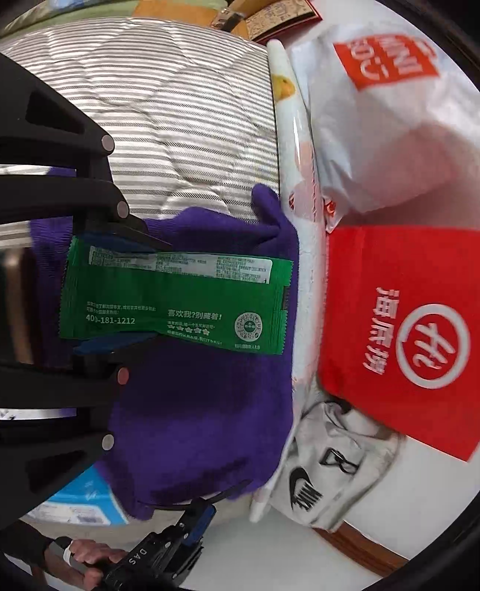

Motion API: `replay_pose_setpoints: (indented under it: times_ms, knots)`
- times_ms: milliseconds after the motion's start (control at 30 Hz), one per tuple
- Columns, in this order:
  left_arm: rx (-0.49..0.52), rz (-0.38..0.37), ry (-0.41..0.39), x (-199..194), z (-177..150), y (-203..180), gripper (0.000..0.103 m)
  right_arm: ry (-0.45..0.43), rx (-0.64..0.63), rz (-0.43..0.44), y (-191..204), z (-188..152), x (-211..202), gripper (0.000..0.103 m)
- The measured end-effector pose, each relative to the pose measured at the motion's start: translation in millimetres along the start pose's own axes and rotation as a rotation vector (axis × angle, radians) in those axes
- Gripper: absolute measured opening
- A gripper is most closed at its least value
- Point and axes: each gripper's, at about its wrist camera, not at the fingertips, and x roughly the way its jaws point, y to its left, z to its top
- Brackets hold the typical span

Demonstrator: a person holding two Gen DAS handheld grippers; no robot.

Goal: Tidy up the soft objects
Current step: 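Carry the green packet and black strap toward the purple towel with both grippers, then lower both items onto the purple towel and open both grippers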

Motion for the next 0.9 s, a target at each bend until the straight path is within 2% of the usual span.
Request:
replay_pose_setpoints:
  times_ms: [100,367,567,700,733,800,833,867,900]
  knots:
    - [0.016,0.001,0.022,14.9,5.9,-1.6,0.036,0.023,-0.023,-0.015,0.7,3.0,12.1,0.020]
    - [-0.030,-0.023,0.099,49.8,16.8,10.1,0.038,0.068,-0.016,-0.016,-6.8,12.9,32.7,0.020]
    - [-0.005,-0.013,0.098,57.2,21.0,0.3,0.039,0.109,-0.016,-0.013,-8.9,14.2,46.6,0.021]
    - [0.004,-0.024,0.100,60.9,25.5,-2.1,0.045,0.135,-0.006,-0.007,-10.0,15.1,53.9,0.021]
    - [0.002,-0.034,0.102,61.3,26.3,-2.1,0.047,0.139,-0.006,-0.006,-9.6,15.6,54.9,0.024]
    - [-0.009,-0.077,0.099,61.1,29.4,-3.4,0.064,0.130,-0.017,-0.012,-8.3,16.7,54.5,0.038]
    - [-0.016,-0.094,0.092,58.9,29.3,-3.4,0.066,0.120,-0.019,-0.020,-7.7,17.5,53.2,0.055]
    - [-0.020,-0.101,0.085,56.5,29.2,-3.8,0.069,0.106,-0.018,-0.026,-7.6,17.7,50.4,0.062]
    - [-0.016,-0.092,0.074,52.9,28.6,-5.5,0.070,0.089,-0.016,-0.025,-7.4,18.0,46.2,0.063]
